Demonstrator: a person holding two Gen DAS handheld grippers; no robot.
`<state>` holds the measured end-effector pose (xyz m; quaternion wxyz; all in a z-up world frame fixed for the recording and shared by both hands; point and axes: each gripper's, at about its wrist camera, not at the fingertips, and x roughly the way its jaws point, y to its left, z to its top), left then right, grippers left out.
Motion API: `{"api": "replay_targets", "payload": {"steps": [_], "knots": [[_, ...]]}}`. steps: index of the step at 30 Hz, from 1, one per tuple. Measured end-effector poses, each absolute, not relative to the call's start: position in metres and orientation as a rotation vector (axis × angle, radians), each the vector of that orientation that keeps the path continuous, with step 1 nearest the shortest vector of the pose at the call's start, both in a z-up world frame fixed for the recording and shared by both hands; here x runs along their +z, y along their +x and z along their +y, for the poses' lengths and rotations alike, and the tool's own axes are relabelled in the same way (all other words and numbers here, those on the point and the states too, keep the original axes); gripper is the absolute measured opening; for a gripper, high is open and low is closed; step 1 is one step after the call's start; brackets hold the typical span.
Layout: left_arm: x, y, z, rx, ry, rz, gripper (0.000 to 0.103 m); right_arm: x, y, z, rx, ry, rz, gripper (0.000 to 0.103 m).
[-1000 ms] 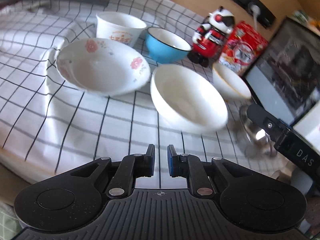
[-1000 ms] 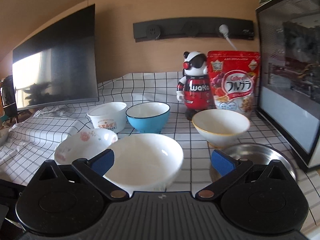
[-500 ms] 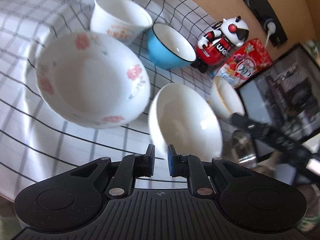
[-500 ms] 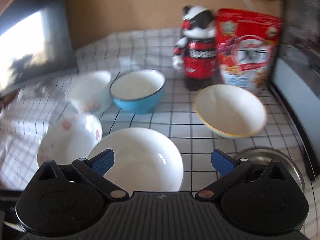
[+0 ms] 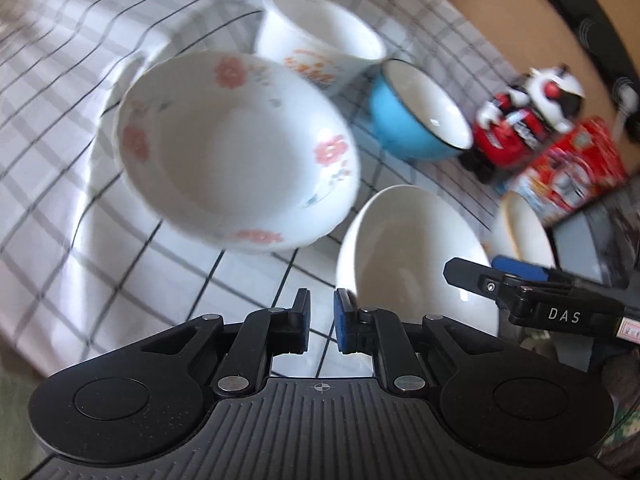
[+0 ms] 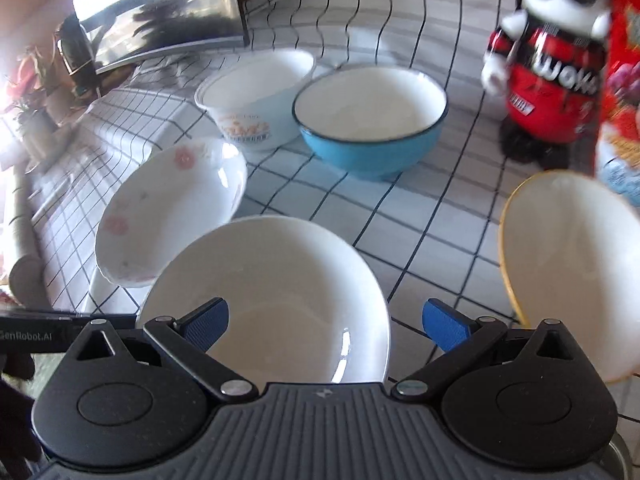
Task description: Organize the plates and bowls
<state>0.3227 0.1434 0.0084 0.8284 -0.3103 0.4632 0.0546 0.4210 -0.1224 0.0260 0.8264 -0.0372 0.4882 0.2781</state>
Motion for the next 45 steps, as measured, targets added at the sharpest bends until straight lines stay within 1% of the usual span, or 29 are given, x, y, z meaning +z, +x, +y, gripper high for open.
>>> {"api": "replay_targets", "payload": {"steps": [3,7,9,11,12,14,19,21,26,28,33,38,45], "knots": [[0.006,0.316,0.132,0.189,-0.675,0.971,0.014,0.013,0.431,-0.126,0.655,-0.051,1.086,0.103],[0.021,0.298,0.131,0.258,-0.747,0.837,0.015,-0.002,0.441,-0.129,0.704,-0.013,1.142,0.102],[0.029,0.299,0.129,0.223,-0.756,0.805,0.016,-0.008,0.444,-0.129,0.707,-0.010,1.165,0.102],[0.029,0.308,0.122,0.175,-0.747,0.848,0.018,-0.011,0.445,-0.130,0.701,-0.011,1.187,0.103],[0.032,0.312,0.117,0.189,-0.692,0.836,0.019,-0.011,0.445,-0.130,0.703,-0.012,1.185,0.103],[0.031,0.322,0.112,0.217,-0.618,0.892,0.019,-0.011,0.444,-0.128,0.697,-0.023,1.189,0.103],[0.017,0.331,0.107,0.201,-0.596,0.970,0.019,-0.012,0.442,-0.122,0.697,-0.092,1.188,0.103],[0.011,0.336,0.103,0.181,-0.573,1.000,0.023,-0.012,0.441,-0.118,0.697,-0.125,1.189,0.103],[-0.006,0.347,0.101,0.121,-0.542,1.080,0.024,-0.012,0.443,-0.115,0.683,-0.129,1.211,0.103],[-0.012,0.348,0.100,0.108,-0.541,1.112,0.027,-0.012,0.445,-0.116,0.683,-0.125,1.219,0.103],[-0.011,0.342,0.103,0.069,-0.540,1.097,0.031,-0.012,0.452,-0.119,0.660,-0.063,1.251,0.103],[-0.010,0.334,0.112,0.058,-0.564,1.098,0.031,-0.011,0.460,-0.121,0.631,-0.001,1.293,0.103],[-0.011,0.334,0.116,0.051,-0.585,1.095,0.031,-0.011,0.458,-0.114,0.621,-0.045,1.297,0.103]]}}
